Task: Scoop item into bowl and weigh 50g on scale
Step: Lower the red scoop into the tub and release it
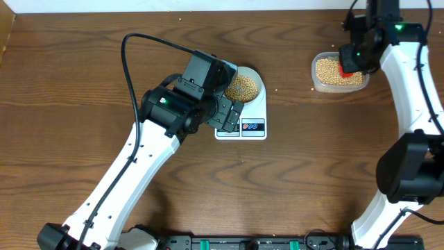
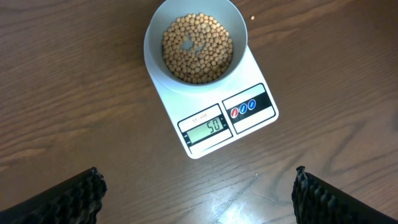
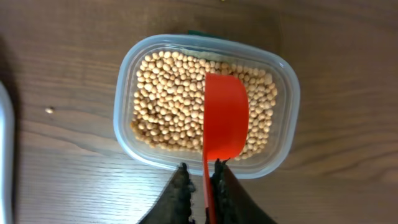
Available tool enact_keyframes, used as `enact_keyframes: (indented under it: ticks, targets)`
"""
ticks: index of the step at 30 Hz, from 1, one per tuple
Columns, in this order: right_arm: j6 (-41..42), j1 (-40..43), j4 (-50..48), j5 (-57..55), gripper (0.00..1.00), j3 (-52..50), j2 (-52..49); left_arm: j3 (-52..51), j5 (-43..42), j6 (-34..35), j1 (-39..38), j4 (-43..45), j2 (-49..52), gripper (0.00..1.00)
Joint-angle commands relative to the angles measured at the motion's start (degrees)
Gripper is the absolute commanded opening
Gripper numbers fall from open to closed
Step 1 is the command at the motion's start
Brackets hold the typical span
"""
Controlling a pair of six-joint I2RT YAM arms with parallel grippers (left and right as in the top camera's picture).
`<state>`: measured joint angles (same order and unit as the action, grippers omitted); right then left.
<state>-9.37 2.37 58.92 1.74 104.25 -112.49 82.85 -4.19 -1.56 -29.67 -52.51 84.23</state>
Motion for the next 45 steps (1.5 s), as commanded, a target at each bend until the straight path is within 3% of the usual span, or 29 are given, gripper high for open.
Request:
enact_keyframes:
  ticks: [1, 10, 17, 25, 27, 31, 39, 45]
  targets:
    - [7.4, 3.1, 0.1, 8.0, 0.15, 0.7, 1.1, -0.6, -0.1, -0.6, 0.1, -0.2, 0.4, 0.98]
    - [36.8, 9.6, -2.7, 10.5, 0.32, 0.3, 0.1, -0.6, -0.1, -0.6, 0.1, -0.2, 0.4, 0.98]
    - [42.0, 9.6, -5.8, 18.3, 0.41, -0.4, -1.1, -0.6, -0.1, -0.6, 0.1, -0.2, 0.4, 0.98]
    - [42.1, 9.1, -6.0, 18.3, 0.45, -2.8, -1.1, -0.6, -0.1, -0.6, 0.1, -0.2, 0.4, 0.98]
    - [42.1, 9.2, -6.0, 18.3, 0.51, -3.2, -1.1, -0.6, -0.1, -0.6, 0.1, -0.2, 0.4, 0.98]
    - [39.5, 9.2, -5.5, 18.3, 0.72, -4.7, -1.1, -0.6, -0.1, -0.6, 0.1, -0.2, 0.4, 0.98]
    - [32.2, 10.1, 0.2, 12.1, 0.99, -5.3, -1.1, -0.6, -0.1, -0.6, 0.1, -0.2, 0.4, 0.98]
    - [28.3, 10.7, 2.4, 6.1, 0.99, -5.3, -1.1, -0.6, -0.1, -0.6, 0.1, -0.2, 0.4, 0.98]
